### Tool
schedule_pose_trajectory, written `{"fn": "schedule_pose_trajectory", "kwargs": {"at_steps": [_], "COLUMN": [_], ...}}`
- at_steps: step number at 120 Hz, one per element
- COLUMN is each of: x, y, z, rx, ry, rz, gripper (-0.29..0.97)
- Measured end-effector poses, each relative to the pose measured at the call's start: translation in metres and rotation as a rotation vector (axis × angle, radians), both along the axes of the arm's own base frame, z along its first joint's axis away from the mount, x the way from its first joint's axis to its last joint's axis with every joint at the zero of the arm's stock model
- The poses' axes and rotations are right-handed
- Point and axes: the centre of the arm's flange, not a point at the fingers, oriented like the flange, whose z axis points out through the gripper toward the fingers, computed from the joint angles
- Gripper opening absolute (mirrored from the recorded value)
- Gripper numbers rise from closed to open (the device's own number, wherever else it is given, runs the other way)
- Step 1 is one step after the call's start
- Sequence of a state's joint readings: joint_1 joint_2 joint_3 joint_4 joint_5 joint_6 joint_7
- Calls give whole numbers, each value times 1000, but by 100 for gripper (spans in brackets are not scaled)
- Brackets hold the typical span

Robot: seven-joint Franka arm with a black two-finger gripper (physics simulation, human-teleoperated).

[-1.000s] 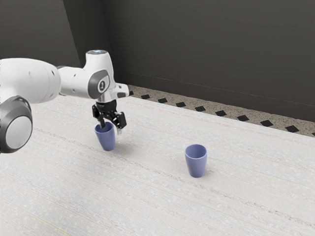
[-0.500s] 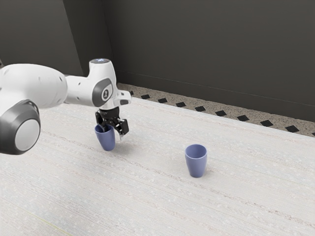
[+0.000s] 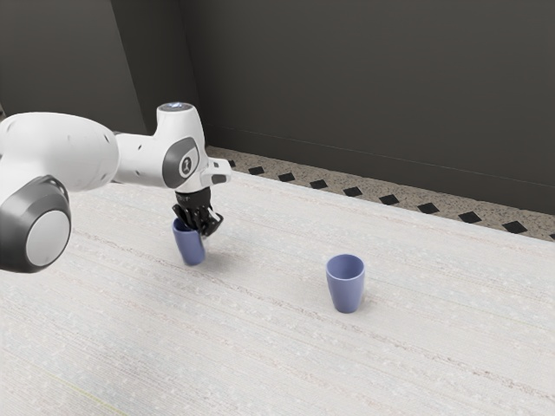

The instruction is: Place the left cup onto the right cup

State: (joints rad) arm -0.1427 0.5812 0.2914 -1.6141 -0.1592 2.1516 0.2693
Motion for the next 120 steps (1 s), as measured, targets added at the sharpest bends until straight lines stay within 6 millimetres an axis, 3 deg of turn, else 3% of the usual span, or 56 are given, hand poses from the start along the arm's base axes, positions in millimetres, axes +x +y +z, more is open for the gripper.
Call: {"fn": "schedule_pose_trajectory", "kwargs": {"at_steps": [32, 68, 120], "x": [0, -15, -41], "y": [3, 1, -61], "z": [8, 65, 124], "rx": [4, -16, -56], "ry": [-9, -64, -71], "rz": [-7, -11, -99], "gripper": [-10, -10, -10]}}
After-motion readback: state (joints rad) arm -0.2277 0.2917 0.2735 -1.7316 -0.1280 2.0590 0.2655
